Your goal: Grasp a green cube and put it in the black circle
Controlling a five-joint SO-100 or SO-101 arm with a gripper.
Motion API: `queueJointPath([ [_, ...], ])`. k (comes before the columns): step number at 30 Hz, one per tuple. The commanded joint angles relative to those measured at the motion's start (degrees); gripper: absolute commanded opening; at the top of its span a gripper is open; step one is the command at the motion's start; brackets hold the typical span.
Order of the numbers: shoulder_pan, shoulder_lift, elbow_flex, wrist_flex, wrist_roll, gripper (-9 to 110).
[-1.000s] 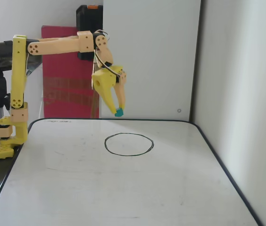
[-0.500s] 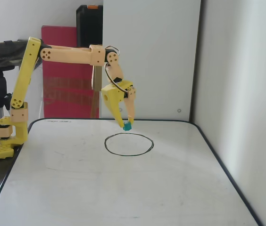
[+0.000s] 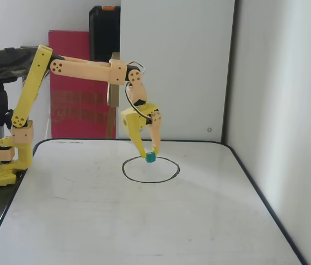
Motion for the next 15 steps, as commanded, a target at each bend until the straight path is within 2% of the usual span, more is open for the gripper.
queueJointPath([
  [1,0.0,0.0,-2.02,0.53,1.32,0],
  [15,-2.29,-2.72,-3.08,0.53,2.29,0],
])
